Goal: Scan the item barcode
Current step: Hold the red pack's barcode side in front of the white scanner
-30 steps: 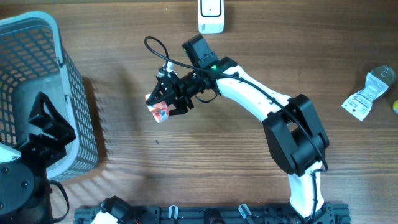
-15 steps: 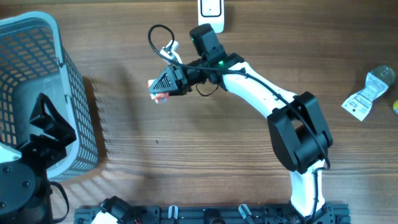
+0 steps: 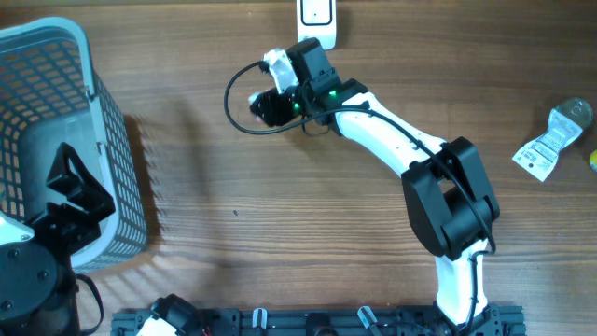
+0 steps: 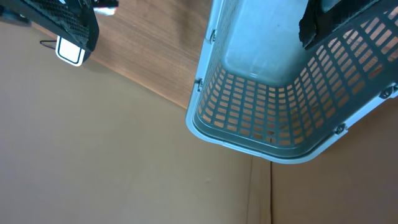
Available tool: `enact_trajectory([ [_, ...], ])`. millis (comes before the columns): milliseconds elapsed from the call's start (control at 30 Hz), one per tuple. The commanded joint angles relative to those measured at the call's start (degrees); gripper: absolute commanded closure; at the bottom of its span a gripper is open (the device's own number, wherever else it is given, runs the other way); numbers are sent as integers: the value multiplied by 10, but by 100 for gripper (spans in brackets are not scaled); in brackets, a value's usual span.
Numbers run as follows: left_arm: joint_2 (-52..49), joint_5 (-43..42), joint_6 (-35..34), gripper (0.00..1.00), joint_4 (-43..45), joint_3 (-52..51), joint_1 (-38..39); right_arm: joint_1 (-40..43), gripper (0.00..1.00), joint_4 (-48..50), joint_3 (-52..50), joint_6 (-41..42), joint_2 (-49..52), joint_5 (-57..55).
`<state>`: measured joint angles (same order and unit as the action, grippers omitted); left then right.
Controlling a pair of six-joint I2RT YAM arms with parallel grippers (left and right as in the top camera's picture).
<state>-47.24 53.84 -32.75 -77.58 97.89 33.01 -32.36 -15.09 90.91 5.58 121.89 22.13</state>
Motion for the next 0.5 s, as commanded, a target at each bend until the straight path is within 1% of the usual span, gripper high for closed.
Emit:
enact_trajectory([
  [0,-1,-3,-8,0,-12,-5,4,0,44,51,7,-41,6,-132],
  [333,-1,-3,-8,0,-61,-5,4,4,41,199,6,-44,7,-278],
  [400,-1,-3,-8,0,-61,-5,4,6,41,231,6,-64,11,-286],
  [467,-1,-3,-8,0,-61,-5,4,12,38,272,6,-87,19,-286],
])
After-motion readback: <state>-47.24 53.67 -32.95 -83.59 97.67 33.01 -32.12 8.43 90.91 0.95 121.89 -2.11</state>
